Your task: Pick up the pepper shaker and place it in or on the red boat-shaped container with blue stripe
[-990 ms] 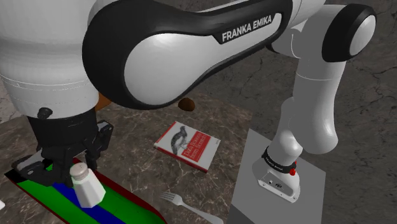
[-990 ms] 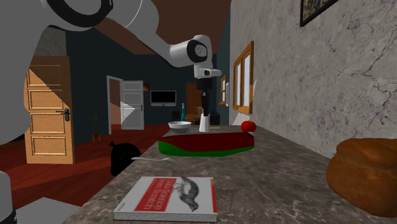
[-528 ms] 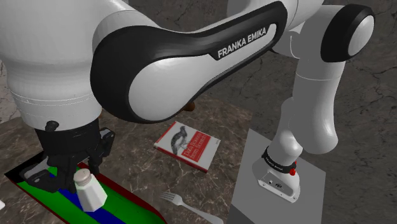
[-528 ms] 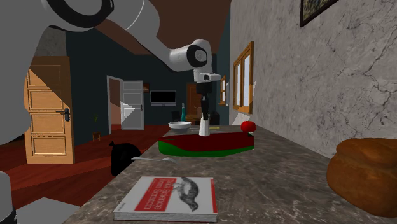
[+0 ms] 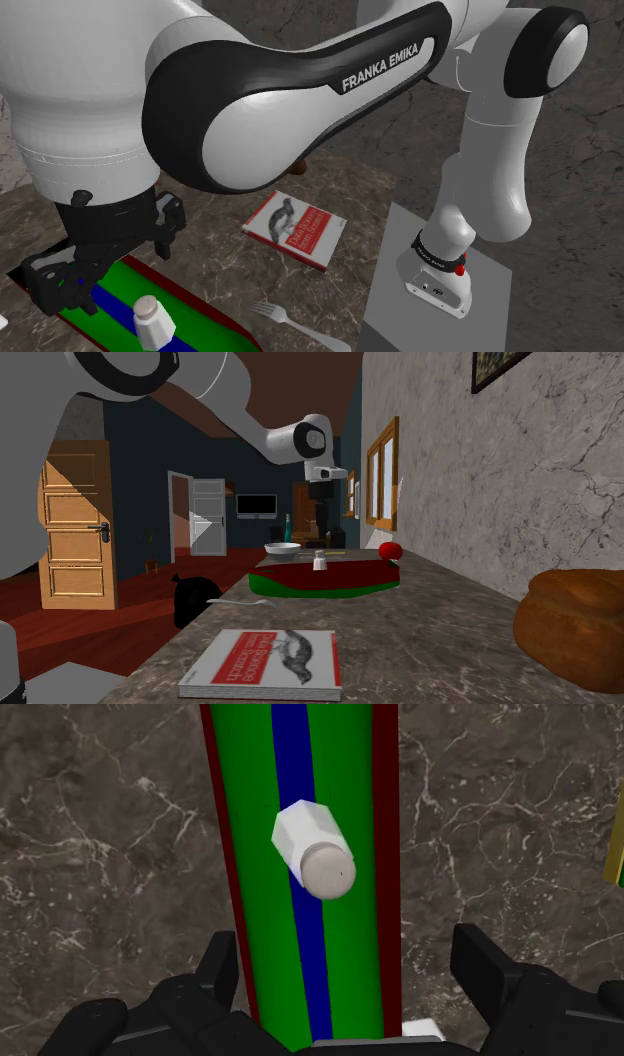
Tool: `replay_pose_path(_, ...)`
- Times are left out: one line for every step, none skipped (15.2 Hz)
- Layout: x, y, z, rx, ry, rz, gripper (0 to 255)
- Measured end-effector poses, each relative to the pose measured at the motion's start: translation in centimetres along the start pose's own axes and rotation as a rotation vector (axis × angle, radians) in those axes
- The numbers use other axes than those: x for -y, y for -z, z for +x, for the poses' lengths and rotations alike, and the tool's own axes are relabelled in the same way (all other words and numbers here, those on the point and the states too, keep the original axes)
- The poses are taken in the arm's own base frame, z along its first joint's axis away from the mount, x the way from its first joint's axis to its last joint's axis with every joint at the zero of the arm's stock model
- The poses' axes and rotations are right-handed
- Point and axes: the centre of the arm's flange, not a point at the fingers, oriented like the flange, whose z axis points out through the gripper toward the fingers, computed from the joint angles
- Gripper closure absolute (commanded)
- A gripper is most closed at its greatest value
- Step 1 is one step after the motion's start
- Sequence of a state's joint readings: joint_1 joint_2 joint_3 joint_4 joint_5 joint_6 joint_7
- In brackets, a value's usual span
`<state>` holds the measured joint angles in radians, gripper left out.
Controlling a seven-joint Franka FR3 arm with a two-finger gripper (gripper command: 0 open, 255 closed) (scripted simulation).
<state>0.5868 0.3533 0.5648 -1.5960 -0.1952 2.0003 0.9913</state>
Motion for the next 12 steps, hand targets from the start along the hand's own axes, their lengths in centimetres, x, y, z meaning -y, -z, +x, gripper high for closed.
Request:
replay_pose_path(0.0,0.0,0.0,0.000,0.000,0.000,0)
replay_pose_path(0.1,0.6,0.1,0.000,0.000,0.000,0)
replay_pose_path(0.1,1.7,0.0,0.000,0.000,0.001,0)
replay_pose_path(0.0,2.8,0.0,-0.001,0.000,0.001,0)
replay_pose_path(0.1,3.9,0.0,-0.001,0.000,0.001,0)
replay_pose_path(0.1,4.5,0.0,-0.001,0.000,0.001,0)
replay_pose_path(0.1,4.8,0.0,-0.001,0.000,0.001,0)
replay_pose_path(0.0,4.9,0.0,-0.001,0.000,0.000,0)
replay_pose_path(0.0,4.9,0.0,0.000,0.000,0.000,0)
replay_pose_path(0.0,5.0,0.0,0.000,0.000,0.000,0)
replay_pose_path(0.0,5.0,0.0,0.000,0.000,0.000,0)
replay_pose_path(0.0,5.0,0.0,0.000,0.000,0.000,0)
